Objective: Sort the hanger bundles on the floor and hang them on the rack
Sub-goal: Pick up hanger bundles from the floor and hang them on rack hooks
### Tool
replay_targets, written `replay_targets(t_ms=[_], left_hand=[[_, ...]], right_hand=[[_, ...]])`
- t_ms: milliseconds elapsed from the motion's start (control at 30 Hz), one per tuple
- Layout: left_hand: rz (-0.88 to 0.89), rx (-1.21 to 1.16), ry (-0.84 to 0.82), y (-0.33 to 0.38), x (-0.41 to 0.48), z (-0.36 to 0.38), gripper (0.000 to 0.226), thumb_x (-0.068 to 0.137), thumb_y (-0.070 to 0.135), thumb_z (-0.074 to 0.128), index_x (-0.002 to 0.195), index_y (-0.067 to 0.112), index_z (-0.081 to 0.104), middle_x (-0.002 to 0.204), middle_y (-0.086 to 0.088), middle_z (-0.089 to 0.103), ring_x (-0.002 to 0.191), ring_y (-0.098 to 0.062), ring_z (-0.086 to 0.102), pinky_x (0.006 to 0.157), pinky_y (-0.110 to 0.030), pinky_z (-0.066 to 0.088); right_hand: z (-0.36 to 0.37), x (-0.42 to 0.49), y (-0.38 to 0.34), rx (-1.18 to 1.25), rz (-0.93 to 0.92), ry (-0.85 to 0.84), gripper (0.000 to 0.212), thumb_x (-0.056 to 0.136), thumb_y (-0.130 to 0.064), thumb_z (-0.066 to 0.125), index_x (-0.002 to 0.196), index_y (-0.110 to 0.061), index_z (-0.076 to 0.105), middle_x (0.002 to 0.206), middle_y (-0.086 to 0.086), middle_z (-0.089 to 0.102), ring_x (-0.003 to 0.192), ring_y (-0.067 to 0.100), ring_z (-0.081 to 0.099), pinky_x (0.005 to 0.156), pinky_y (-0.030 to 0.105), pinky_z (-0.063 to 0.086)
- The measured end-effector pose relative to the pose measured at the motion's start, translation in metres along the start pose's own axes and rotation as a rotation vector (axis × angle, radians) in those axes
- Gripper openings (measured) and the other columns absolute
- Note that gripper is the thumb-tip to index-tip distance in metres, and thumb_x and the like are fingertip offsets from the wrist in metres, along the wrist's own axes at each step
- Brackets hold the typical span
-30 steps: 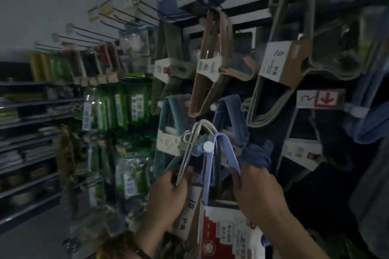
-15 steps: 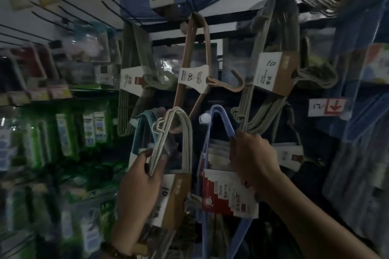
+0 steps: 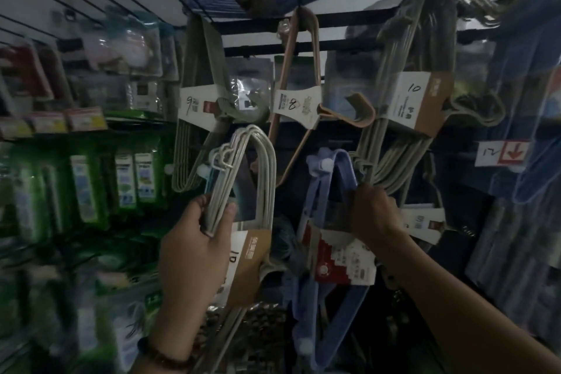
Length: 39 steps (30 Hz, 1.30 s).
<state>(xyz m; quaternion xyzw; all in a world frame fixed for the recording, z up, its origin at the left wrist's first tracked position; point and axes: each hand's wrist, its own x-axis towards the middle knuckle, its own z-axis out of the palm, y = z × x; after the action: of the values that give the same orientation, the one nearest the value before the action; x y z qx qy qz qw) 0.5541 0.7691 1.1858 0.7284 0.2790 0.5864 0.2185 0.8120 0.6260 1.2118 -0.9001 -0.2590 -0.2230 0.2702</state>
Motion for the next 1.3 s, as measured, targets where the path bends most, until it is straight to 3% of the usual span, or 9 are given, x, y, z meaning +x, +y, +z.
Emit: replay_targets(t_ms=[167, 400, 533, 700, 800, 933, 1067, 1167, 1300], left_hand=[[-0.024, -0.003, 0.109, 0.006, 0.003, -0.009, 0.045, 0.098, 0.061, 0.056, 0.125, 0.026, 0.065, 0.079, 0.019, 0.064, 0.068, -0.001, 0.060, 0.053, -0.023, 0.041], [-0.037, -0.127, 0.185, 0.009, -0.005, -0.009, 0.040, 0.097, 0.064, 0.056, 0.115, 0.030, 0.066, 0.098, 0.006, 0.071, 0.088, -0.016, 0.067, 0.072, -0.035, 0.052], [-0.053, -0.223, 0.217, 0.021, -0.008, -0.014, 0.031, 0.098, 0.057, 0.060, 0.113, 0.030, 0.065, 0.091, 0.006, 0.070, 0.082, -0.013, 0.067, 0.069, -0.035, 0.051], [-0.095, -0.323, 0.178, 0.042, -0.003, -0.032, 0.036, 0.097, 0.062, 0.056, 0.112, 0.030, 0.067, 0.089, 0.005, 0.070, 0.078, -0.006, 0.066, 0.065, -0.030, 0.045], [-0.103, -0.417, 0.052, 0.069, -0.003, -0.033, 0.039, 0.090, 0.068, 0.052, 0.103, 0.034, 0.066, 0.073, -0.004, 0.067, 0.062, -0.012, 0.067, 0.060, -0.035, 0.051], [-0.041, -0.483, -0.077, 0.088, -0.008, 0.001, 0.031, 0.099, 0.057, 0.053, 0.104, 0.032, 0.071, 0.078, 0.005, 0.070, 0.071, -0.013, 0.069, 0.063, -0.028, 0.052], [-0.028, -0.580, -0.145, 0.109, -0.018, 0.037, 0.041, 0.091, 0.060, 0.049, 0.111, 0.032, 0.070, 0.089, 0.015, 0.071, 0.079, 0.001, 0.066, 0.065, -0.012, 0.048], [-0.010, -0.610, -0.199, 0.126, -0.023, 0.054, 0.045, 0.092, 0.059, 0.047, 0.121, 0.033, 0.068, 0.100, 0.013, 0.073, 0.085, 0.000, 0.067, 0.072, -0.024, 0.057], [0.132, -0.554, -0.137, 0.150, -0.015, 0.070, 0.045, 0.095, 0.061, 0.042, 0.103, 0.023, 0.066, 0.088, -0.003, 0.067, 0.074, -0.013, 0.064, 0.064, -0.031, 0.053]], right_hand=[[0.008, -0.006, 0.002, -0.099, -0.032, 0.034, 0.040, 0.103, -0.017, 0.052, 0.141, -0.006, 0.043, 0.128, 0.019, 0.059, 0.110, 0.041, 0.064, 0.078, 0.044, 0.049], [0.011, -0.020, 0.002, -0.026, -0.076, 0.000, 0.016, 0.103, -0.031, 0.049, 0.110, -0.018, 0.044, 0.113, 0.013, 0.068, 0.095, 0.038, 0.069, 0.065, 0.038, 0.045], [-0.013, -0.027, 0.001, 0.067, -0.090, 0.039, 0.045, 0.096, -0.042, 0.055, 0.130, -0.016, 0.042, 0.112, 0.013, 0.062, 0.085, 0.037, 0.064, 0.061, 0.038, 0.045], [-0.073, -0.051, -0.020, 0.404, -0.641, 0.569, 0.019, 0.101, -0.031, 0.054, 0.095, -0.014, 0.059, 0.087, -0.001, 0.059, 0.069, 0.017, 0.052, 0.053, 0.035, 0.046], [-0.106, -0.059, -0.052, 0.530, -0.828, 0.413, 0.027, 0.101, -0.041, 0.051, 0.102, -0.017, 0.062, 0.091, -0.006, 0.062, 0.076, 0.011, 0.059, 0.062, 0.034, 0.052], [-0.138, -0.048, -0.082, 0.637, -0.688, 0.009, 0.027, 0.102, -0.049, 0.057, 0.107, -0.023, 0.057, 0.079, -0.012, 0.066, 0.069, -0.002, 0.068, 0.055, 0.017, 0.053], [-0.153, -0.030, -0.075, 0.556, -0.510, 0.047, 0.023, 0.104, -0.045, 0.052, 0.101, -0.023, 0.056, 0.080, -0.001, 0.068, 0.065, 0.012, 0.069, 0.057, 0.035, 0.061], [-0.163, -0.029, -0.057, 0.462, -0.484, 0.147, 0.014, 0.110, -0.037, 0.043, 0.111, -0.024, 0.050, 0.087, -0.003, 0.060, 0.065, 0.007, 0.057, 0.046, 0.019, 0.041], [-0.168, -0.025, -0.035, 0.386, -0.435, 0.131, 0.018, 0.111, -0.031, 0.037, 0.120, -0.027, 0.053, 0.089, 0.004, 0.064, 0.073, 0.019, 0.062, 0.057, 0.033, 0.047]])
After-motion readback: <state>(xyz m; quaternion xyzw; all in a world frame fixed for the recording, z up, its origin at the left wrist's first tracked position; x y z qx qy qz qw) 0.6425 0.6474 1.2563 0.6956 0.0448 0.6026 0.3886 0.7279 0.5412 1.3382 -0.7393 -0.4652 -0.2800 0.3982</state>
